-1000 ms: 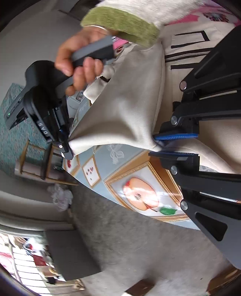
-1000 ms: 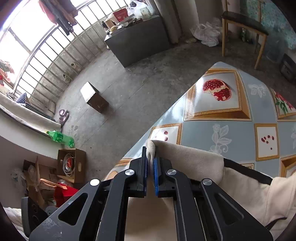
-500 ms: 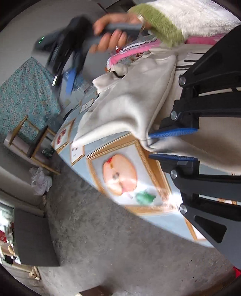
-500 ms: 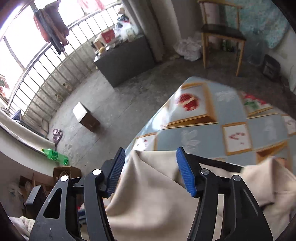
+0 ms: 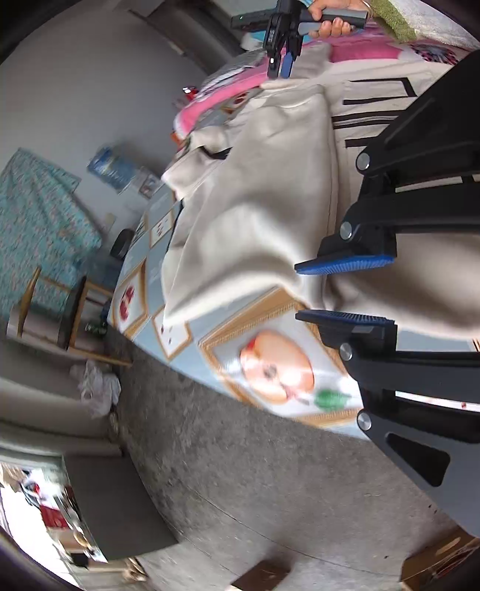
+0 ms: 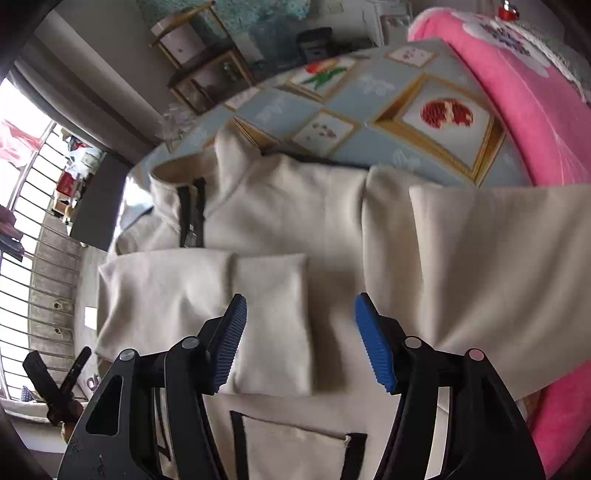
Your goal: Fold large clothes
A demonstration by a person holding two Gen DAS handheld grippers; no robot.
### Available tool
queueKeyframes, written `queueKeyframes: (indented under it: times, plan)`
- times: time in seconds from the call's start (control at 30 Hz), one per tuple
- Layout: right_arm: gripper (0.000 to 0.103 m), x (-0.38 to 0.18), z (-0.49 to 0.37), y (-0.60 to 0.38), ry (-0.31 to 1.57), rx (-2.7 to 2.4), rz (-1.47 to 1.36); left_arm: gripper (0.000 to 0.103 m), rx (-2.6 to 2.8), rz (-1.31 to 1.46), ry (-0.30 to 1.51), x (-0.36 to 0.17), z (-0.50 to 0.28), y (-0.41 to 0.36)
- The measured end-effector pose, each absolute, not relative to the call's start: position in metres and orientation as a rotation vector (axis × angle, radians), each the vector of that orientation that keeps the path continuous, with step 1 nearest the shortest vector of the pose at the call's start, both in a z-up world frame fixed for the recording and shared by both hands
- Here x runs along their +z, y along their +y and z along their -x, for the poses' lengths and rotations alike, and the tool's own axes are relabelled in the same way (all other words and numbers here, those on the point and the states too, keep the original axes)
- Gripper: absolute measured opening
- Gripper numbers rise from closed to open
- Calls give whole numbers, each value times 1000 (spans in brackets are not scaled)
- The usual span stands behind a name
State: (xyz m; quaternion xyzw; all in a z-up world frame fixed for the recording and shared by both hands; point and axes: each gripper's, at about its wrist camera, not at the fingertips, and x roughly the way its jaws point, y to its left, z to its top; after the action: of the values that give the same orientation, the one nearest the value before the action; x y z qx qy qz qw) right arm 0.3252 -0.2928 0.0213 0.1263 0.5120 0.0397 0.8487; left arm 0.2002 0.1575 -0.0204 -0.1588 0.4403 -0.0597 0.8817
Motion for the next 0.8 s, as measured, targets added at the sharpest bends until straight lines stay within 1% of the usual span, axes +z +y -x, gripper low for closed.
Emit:
queueKeyframes:
  times: [0.03, 0.1, 0.13, 0.17, 0.2, 0.23, 0.27, 0.37, 0.47, 0.57, 0.67, 0.77, 0.8]
  plan:
    - [48, 11, -327, -291, 1092, 84, -273, 19, -116, 302, 926, -22, -202, 150]
    - [42, -7, -333, -290, 1123, 88, -290, 19, -87, 231, 920, -24, -203, 138]
    - [41, -13, -336, -288, 1128, 84, -279, 19, -78, 210, 920, -24, -202, 135]
    - [37, -11, -334, -285, 1102, 89, -255, 19, -72, 201, 922, -25, -202, 133]
    - [25, -10, -335, -283, 1100, 102, -236, 19, -67, 194, 925, -26, -201, 132]
    - [9, -10, -335, -279, 1097, 120, -235, 19, -63, 187, 928, -27, -201, 132]
    - [5, -8, -334, -275, 1087, 137, -228, 19, -59, 177, 931, -28, -200, 130]
    - [4, 3, -331, -266, 1030, 129, -168, 19, -48, 145, 930, -27, -198, 125]
    - [3, 35, -328, -268, 918, 140, -172, 19, -73, 134, 920, -19, -196, 118]
    - [3, 54, -328, -270, 873, 121, -128, 19, -92, 95, 922, -15, -194, 107]
    - [3, 36, -333, -283, 918, 46, -88, 19, -106, 80, 947, -22, -193, 98]
    - [4, -6, -339, -291, 987, 17, -82, 19, -103, 77, 951, -25, -192, 96]
    - [6, -15, -338, -291, 991, 17, -85, 19, -109, 89, 949, -24, -190, 98]
